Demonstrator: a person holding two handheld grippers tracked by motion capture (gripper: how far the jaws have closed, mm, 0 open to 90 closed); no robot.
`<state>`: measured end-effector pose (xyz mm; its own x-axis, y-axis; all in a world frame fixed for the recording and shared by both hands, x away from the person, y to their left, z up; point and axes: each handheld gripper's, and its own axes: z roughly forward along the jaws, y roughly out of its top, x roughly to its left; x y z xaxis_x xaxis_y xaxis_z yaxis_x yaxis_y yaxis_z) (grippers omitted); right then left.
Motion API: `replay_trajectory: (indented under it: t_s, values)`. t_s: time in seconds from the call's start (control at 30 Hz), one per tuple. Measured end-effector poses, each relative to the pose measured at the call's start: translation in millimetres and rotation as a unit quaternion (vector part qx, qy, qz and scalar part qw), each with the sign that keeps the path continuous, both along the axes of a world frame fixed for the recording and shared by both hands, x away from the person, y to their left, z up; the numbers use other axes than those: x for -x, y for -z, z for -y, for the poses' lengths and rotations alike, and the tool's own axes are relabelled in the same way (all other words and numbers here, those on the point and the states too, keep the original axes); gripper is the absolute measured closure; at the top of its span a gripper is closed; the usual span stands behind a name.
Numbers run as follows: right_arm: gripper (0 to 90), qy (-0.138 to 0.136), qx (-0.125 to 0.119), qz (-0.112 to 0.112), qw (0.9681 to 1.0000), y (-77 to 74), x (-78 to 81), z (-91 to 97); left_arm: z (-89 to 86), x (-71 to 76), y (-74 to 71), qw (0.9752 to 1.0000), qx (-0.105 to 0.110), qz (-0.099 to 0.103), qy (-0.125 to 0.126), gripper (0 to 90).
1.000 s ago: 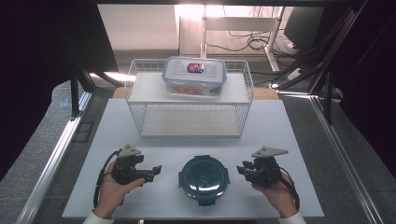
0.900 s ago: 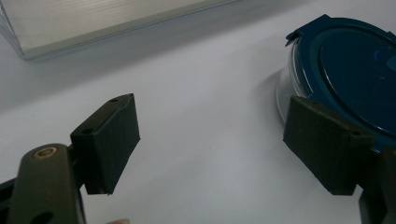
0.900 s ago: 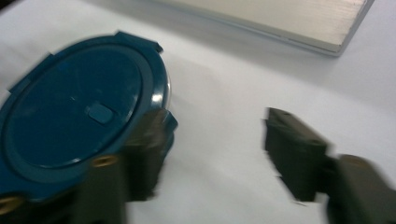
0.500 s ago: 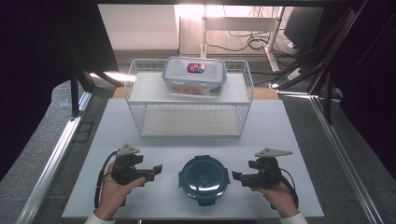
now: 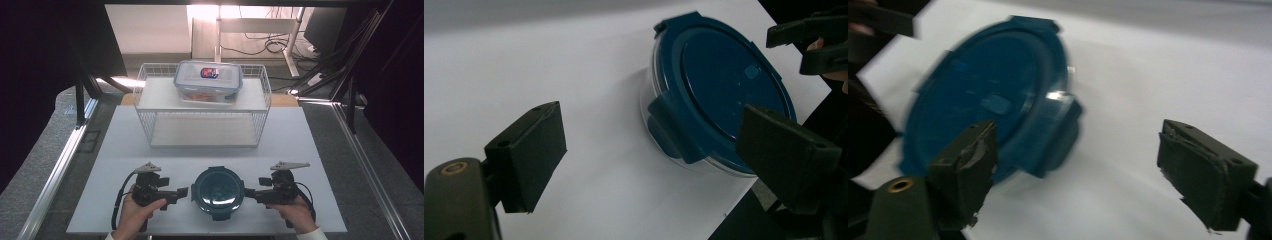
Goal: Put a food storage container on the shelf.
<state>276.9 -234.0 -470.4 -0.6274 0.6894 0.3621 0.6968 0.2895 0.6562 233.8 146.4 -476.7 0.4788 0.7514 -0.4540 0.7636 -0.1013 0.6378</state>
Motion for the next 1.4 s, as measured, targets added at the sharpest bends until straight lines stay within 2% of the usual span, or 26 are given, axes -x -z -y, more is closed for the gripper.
replay_trajectory:
  t_s: [0.03,0.17,0.2,0.23,0.33,0.37,0.53,0.73,0.83,0.9,0.97,1.03,1.13,1.2,1.27,1.3,1.33,1.4]
  values:
    - [19.2,-0.007,-0.019,-0.013,0.9997,0.8,-0.6,-3.0,3.0,-1.2,4.7,0.9998,0.014,-0.015,0.003,12.4]
    - [19.8,-0.012,-0.02,-0.021,0.9995,4.3,-2.5,-8.0,4.3,-2.2,8.0,0.9988,0.039,-0.03,-0.002,12.5]
    - [19.8,-0.013,-0.02,-0.022,0.9995,5.2,-2.9,-9.1,4.3,-2.2,8.0,0.9988,0.039,-0.03,-0.002,12.5]
    - [19.8,-0.013,-0.019,-0.025,0.9994,6.4,-3.5,-10.7,5.1,-3.1,10.3,0.9979,0.053,-0.037,-0.007,12.5]
    - [19.8,-0.012,-0.021,-0.031,0.9992,8.4,-5.3,-13.5,7.5,-3.6,12.4,0.9975,0.057,-0.042,-0.009,12.9]
    - [19.8,-0.009,-0.025,-0.034,0.999,9.2,-6.4,-14.2,10.1,-4.4,14.7,0.9967,0.065,-0.049,-0.009,13.1]
    - [19.8,0.0,-0.045,-0.05,0.9978,11.7,-9.4,-14.4,13.2,-7.0,18.5,0.9952,0.078,-0.059,-0.011,13.9]
    - [19.5,0.0,-0.051,-0.063,0.9967,14.9,-12.5,-16.5,17.8,-10.3,23.5,0.9937,0.086,-0.071,-0.006,14.4]
    - [18.8,-0.001,-0.048,-0.07,0.9964,18.0,-14.2,-19.6,19.5,-13.5,27.3,0.9921,0.095,-0.082,-0.009,14.5]
    - [18.2,0.0,-0.053,-0.083,0.9951,21.4,-14.7,-21.9,22.0,-16.2,30.6,0.9903,0.104,-0.092,-0.007,14.9]
    - [18.1,0.0,-0.054,-0.085,0.9949,22.4,-14.8,-22.6,25.0,-16.6,32.2,0.9902,0.102,-0.095,-0.003,15.3]
    - [17.5,0.002,-0.062,-0.099,0.9931,25.4,-14.7,-24.9,29.8,-17.9,35.8,0.9897,0.098,-0.105,0.003,15.5]
    - [16.1,0.006,-0.059,-0.108,0.9924,29.5,-14.1,-28.2,32.7,-18.4,37.9,0.9887,0.101,-0.11,0.008,15.7]
    - [16.1,0.0,-0.068,-0.121,0.9903,32.2,-14.3,-30.4,36.2,-18.6,39.8,0.9884,0.099,-0.114,0.015,16.4]
    - [16.5,-0.002,-0.071,-0.127,0.9894,33.2,-14.4,-31.9,39.4,-19.5,42.4,0.9855,0.111,-0.125,0.028,17.5]
    - [19.7,-0.008,-0.078,-0.135,0.9878,34.0,-14.2,-33.8,41.5,-20.0,44.1,0.9828,0.124,-0.131,0.041,20.7]
    - [19.1,-0.011,-0.08,-0.137,0.9872,34.5,-13.9,-34.9,43.0,-19.9,44.4,0.9822,0.124,-0.134,0.043,22.0]
    - [19.3,-0.009,-0.08,-0.137,0.9872,34.7,-13.6,-35.4,43.3,-19.7,44.5,0.9828,0.122,-0.132,0.042,23.2]
